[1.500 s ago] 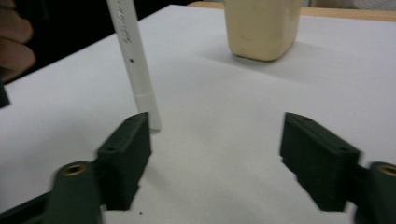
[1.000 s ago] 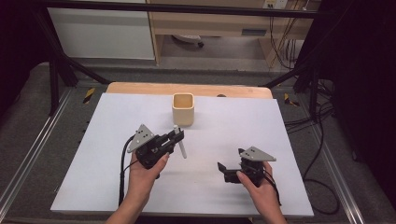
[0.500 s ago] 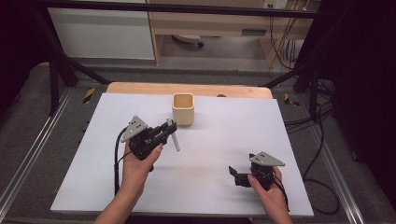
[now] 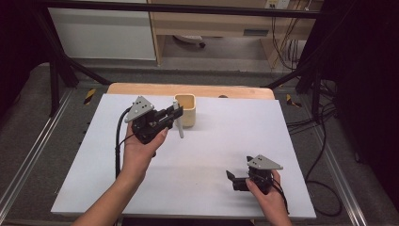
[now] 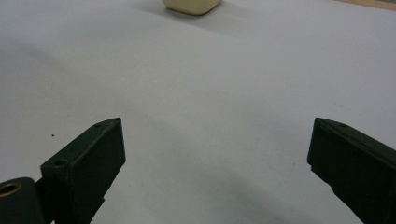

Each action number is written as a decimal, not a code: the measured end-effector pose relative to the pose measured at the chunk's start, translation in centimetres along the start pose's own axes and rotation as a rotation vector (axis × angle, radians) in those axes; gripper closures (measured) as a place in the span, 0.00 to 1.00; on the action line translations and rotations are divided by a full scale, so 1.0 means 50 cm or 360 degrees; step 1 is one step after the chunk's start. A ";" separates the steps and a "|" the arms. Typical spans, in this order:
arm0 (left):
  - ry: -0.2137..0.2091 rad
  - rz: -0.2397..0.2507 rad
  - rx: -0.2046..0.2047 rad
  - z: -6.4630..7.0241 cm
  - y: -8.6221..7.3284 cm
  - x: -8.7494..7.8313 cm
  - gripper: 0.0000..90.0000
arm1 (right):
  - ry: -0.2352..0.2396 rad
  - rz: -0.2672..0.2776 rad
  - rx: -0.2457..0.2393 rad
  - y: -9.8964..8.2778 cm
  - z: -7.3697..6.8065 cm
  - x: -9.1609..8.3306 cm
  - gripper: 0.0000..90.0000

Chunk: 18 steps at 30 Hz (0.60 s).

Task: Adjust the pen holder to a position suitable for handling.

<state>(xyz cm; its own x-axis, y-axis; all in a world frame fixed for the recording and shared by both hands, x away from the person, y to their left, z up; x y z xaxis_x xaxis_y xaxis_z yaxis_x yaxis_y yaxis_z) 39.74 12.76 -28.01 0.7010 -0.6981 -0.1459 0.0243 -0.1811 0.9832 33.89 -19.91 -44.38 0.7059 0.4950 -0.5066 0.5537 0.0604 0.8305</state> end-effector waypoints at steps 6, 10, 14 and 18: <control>-0.0009 -0.0017 -0.0010 -0.009 0.016 0.023 0.87 | 0.0002 -0.0007 0.0000 -0.001 -0.004 0.005 0.05; -0.0024 -0.0010 -0.0067 -0.018 0.021 0.034 0.87 | 0.0005 -0.0013 -0.0003 -0.003 -0.005 0.005 0.05; -0.0026 -0.0013 -0.0030 -0.017 0.034 0.041 0.87 | 0.0012 -0.0015 -0.0001 -0.003 -0.005 0.005 0.05; -0.0012 -0.0036 0.0016 -0.022 0.046 0.050 0.87 | 0.0015 -0.0019 -0.0003 -0.003 -0.008 0.006 0.05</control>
Point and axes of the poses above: each handheld gripper's, and its own axes: x roughly forward along the jaws, y roughly out of its top, z roughly to its right, the point moved 1 cm from there along x, roughly forward along the jaws, and after that the axes turned 14 degrees about x, right-handed, at the moved point
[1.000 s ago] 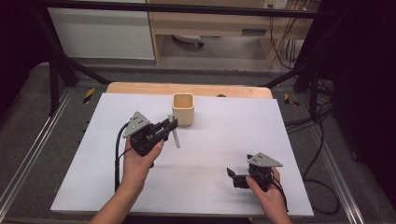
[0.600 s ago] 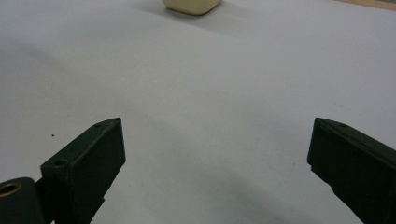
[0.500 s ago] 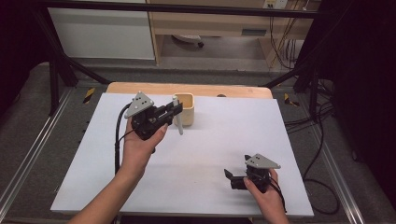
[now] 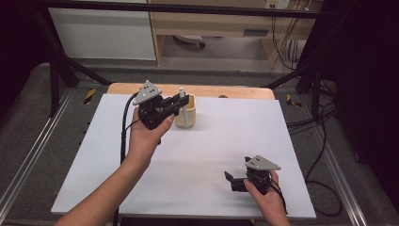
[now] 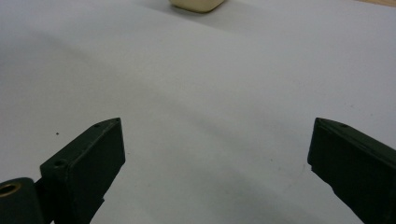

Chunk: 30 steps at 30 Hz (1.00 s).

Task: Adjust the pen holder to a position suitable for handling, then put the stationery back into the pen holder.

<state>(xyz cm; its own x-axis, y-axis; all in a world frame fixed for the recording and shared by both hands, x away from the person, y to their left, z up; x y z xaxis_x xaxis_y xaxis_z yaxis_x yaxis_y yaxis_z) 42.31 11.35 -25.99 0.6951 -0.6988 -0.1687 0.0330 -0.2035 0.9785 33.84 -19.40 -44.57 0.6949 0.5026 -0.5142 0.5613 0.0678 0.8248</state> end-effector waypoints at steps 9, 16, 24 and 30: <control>0.0039 -0.0031 0.0039 -0.021 0.012 0.010 0.87 | 0.0006 -0.0001 -0.0014 -0.001 -0.003 0.002 0.05; 0.0071 -0.0005 0.0040 -0.034 0.024 0.015 0.87 | 0.0006 0.0002 -0.0016 -0.001 -0.004 0.001 0.05; 0.0111 0.0004 0.0044 -0.051 0.037 0.023 0.87 | 0.0014 0.0001 -0.0023 -0.001 -0.004 0.001 0.05; 0.0127 0.0004 0.0043 -0.060 0.046 0.034 0.87 | 0.0017 0.0000 -0.0026 -0.002 -0.006 0.000 0.05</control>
Point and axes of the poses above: each handheld gripper's, and its own axes: x roughly forward along the jaws, y roughly out of its top, z roughly to its right, the point moved 1 cm from there along x, roughly forward along the jaws, and after that the axes turned 14 degrees about x, right-handed, at the moved point
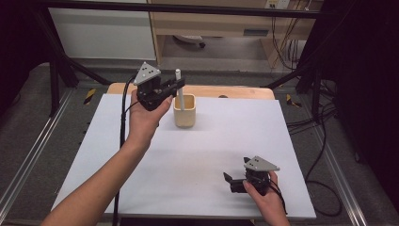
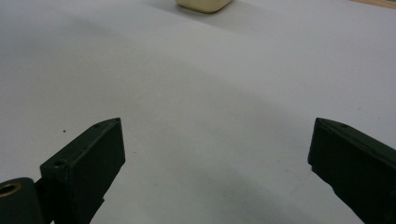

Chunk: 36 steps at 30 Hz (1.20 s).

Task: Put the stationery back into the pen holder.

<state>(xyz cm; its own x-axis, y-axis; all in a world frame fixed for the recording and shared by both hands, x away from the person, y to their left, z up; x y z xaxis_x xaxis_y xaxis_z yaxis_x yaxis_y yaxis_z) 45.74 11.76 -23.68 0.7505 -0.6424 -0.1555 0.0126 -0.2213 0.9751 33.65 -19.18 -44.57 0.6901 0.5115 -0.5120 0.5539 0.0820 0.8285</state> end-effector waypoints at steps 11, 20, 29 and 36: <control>0.0040 -0.0018 0.0030 -0.010 0.005 0.028 0.87 | 0.0025 0.0008 0.0021 0.000 -0.002 0.000 0.05; 0.0097 -0.0021 0.0039 -0.017 -0.005 0.060 0.87 | 0.0016 0.0018 0.0033 0.000 0.004 -0.004 0.05; 0.0135 -0.0036 0.0030 -0.026 -0.014 0.083 0.87 | 0.0022 0.0016 0.0037 0.000 0.002 -0.003 0.05; 0.0173 -0.0049 0.0049 -0.039 -0.029 0.104 0.87 | 0.0025 0.0018 0.0035 0.003 0.002 -0.001 0.05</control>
Point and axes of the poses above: each handheld gripper's, and its own axes: x roughly forward along the jaws, y roughly out of its top, z roughly to its right, the point moved 1 cm from there along x, roughly forward along the jaws, and after that the axes turned 14 degrees about x, right-handed, at the moved point
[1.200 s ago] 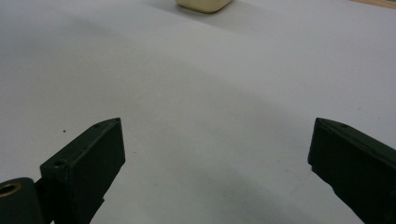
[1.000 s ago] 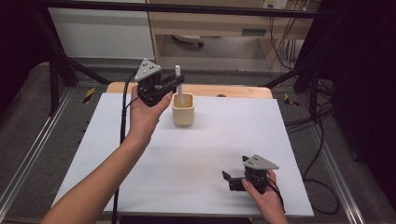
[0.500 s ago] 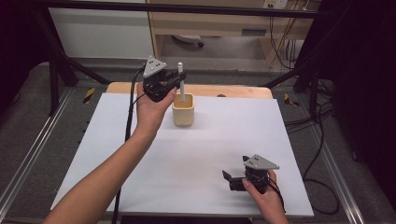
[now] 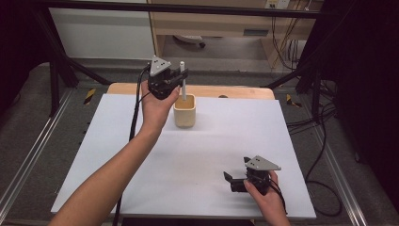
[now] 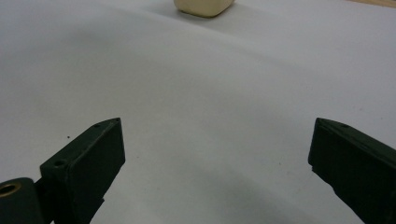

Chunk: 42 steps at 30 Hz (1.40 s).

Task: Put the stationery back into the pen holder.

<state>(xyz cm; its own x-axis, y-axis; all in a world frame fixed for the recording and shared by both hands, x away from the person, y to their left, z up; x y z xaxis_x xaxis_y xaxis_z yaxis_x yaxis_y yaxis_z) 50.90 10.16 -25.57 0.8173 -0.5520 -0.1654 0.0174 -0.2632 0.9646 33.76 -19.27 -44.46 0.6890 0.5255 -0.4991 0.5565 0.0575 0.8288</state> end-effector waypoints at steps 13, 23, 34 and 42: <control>0.0037 -0.0059 -0.0012 -0.012 -0.036 0.047 0.87 | 0.0023 0.0006 -0.0004 0.002 -0.006 0.001 0.05; 0.0083 -0.0067 -0.0038 -0.027 -0.057 0.072 0.87 | 0.0032 0.0008 -0.0009 0.002 -0.006 0.001 0.05; 0.0101 -0.0097 0.0008 -0.032 -0.070 0.081 0.87 | 0.0034 0.0002 -0.0013 0.001 -0.007 0.002 0.05; 0.0120 -0.0104 0.0003 -0.033 -0.091 0.086 0.87 | 0.0037 0.0002 -0.0012 0.001 -0.007 0.001 0.05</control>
<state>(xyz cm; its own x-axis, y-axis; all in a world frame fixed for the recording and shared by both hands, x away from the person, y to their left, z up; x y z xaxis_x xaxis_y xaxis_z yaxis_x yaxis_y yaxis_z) 55.29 10.25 -30.32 0.8556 -0.4723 -0.2118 0.0710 -0.2981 0.9519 33.68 -18.95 -44.36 0.6790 0.5449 -0.4920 0.5518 0.0632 0.8316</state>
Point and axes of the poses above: each handheld gripper's, and its own axes: x roughly forward along the jaws, y roughly out of its top, z roughly to its right, the point moved 1 cm from there along x, roughly forward along the jaws, and after that the axes turned 14 degrees about x, right-handed, at the moved point
